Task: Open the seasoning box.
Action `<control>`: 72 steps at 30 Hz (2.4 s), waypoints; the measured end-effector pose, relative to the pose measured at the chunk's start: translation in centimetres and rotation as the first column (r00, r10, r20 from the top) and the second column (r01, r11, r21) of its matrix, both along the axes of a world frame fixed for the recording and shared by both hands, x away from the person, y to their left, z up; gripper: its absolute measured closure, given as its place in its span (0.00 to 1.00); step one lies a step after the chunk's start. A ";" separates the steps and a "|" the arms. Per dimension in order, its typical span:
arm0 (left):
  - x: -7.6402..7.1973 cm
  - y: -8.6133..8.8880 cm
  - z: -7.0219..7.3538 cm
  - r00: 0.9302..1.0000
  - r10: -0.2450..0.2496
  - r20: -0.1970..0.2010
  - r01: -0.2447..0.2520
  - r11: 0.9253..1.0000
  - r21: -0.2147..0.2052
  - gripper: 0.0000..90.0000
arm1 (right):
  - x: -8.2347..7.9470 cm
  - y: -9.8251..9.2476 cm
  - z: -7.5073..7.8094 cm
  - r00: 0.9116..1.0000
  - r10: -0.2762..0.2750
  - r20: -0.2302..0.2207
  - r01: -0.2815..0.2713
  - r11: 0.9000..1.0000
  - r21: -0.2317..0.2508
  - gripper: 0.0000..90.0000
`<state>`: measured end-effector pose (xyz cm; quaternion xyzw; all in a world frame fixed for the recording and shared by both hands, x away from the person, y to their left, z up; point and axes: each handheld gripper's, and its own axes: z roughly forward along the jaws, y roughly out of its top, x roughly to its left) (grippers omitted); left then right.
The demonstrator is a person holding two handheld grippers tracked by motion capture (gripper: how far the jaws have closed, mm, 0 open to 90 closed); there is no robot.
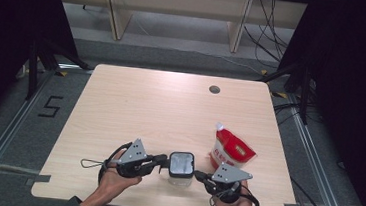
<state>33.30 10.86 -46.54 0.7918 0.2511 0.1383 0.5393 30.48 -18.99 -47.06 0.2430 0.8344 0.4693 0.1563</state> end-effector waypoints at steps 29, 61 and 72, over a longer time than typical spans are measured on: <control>0.5 1.8 -2.3 0.994 -0.100 -0.037 0.103 0.989 0.104 0.62 | 0.1 1.7 3.0 0.996 0.009 0.084 -0.013 0.999 0.041 1.00; 0.9 0.4 -3.5 0.991 -0.130 -0.019 0.131 0.982 0.135 0.82 | 0.3 5.4 5.6 0.981 0.079 0.180 -0.079 0.997 -0.005 1.00; 0.9 0.4 -3.5 0.993 -0.117 -0.023 0.119 0.983 0.137 0.82 | 0.7 7.6 6.1 0.976 0.118 0.181 -0.115 0.993 -0.027 1.00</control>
